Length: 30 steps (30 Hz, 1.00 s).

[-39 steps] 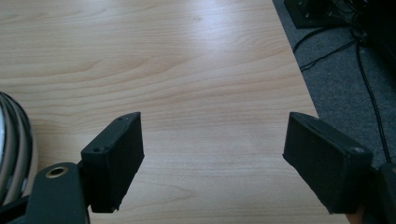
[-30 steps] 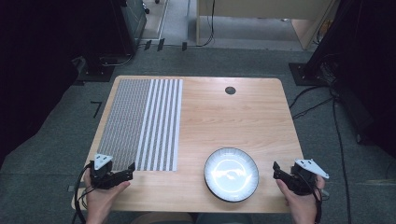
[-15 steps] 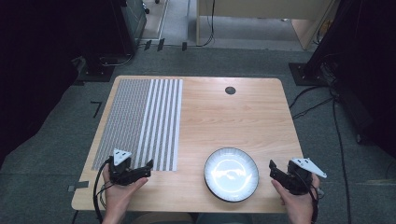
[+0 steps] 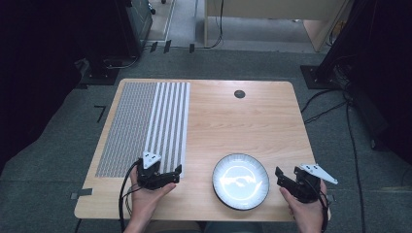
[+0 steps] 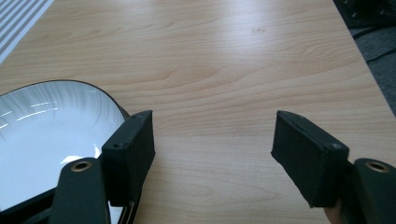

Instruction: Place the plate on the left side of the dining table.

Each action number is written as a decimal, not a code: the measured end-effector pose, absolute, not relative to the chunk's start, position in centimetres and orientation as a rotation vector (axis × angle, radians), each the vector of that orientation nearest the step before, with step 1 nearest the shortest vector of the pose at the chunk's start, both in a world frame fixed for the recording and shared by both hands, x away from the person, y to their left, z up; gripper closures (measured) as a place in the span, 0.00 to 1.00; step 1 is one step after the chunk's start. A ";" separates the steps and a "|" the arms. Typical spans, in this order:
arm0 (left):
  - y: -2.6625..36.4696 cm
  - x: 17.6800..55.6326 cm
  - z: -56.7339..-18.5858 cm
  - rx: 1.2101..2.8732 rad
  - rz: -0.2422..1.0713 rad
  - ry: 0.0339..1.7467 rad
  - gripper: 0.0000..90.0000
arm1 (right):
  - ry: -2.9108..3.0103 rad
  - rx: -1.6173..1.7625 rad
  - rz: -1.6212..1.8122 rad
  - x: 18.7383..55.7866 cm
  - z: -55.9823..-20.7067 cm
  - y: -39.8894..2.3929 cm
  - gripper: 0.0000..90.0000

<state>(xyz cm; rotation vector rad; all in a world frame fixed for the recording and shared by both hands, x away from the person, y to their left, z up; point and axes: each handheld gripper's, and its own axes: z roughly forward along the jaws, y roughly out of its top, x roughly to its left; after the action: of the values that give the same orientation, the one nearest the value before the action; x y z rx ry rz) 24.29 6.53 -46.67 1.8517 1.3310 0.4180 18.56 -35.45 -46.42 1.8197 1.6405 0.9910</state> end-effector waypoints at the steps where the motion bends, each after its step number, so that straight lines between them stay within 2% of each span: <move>1: 6.1 24.2 -46.7 1.852 0.409 1.325 0.08 | 1.647 1.816 0.993 18.6 -46.4 -35.4 0.35; 4: 5.0 24.0 -46.5 1.858 0.400 1.300 0.08 | 1.691 1.803 1.031 18.6 -46.5 -35.1 0.43; 10: 2.8 23.7 -46.4 1.873 0.358 1.260 0.08 | 1.736 1.770 1.046 18.6 -46.6 -34.6 0.46; 13: 1.5 23.5 -46.4 1.880 0.344 1.236 0.09 | 1.759 1.745 1.052 18.6 -46.8 -34.3 0.52; 17: 0.6 23.4 -46.5 1.892 0.327 1.219 0.09 | 1.770 1.739 1.055 18.6 -47.0 -34.1 0.53; 18: 0.0 23.2 -46.6 1.895 0.337 1.207 0.15 | 1.770 1.729 1.070 18.6 -47.3 -34.0 0.56; 22: -1.0 22.9 -47.0 1.933 0.319 1.175 0.16 | 1.775 1.757 1.105 18.5 -47.6 -34.0 0.62; 24: -1.5 22.6 -47.2 1.945 0.310 1.165 0.27 | 1.798 1.753 1.102 18.5 -47.6 -33.9 0.64; 26: -2.0 22.5 -47.4 1.949 0.284 1.150 0.30 | 1.804 1.757 1.097 18.5 -47.6 -33.9 0.66; 29: -2.6 22.3 -47.5 1.945 0.253 1.143 0.41 | 1.793 1.852 1.126 18.5 -47.5 -34.0 0.78; 30: -2.9 22.3 -47.6 1.947 0.222 1.140 0.48 | 1.756 1.889 1.164 18.5 -47.4 -34.2 0.84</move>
<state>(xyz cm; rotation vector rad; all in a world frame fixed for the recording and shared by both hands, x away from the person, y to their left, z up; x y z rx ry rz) 22.31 -2.94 -47.62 1.9467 1.1401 0.2223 18.51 -34.18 -47.43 1.8885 1.7565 1.1643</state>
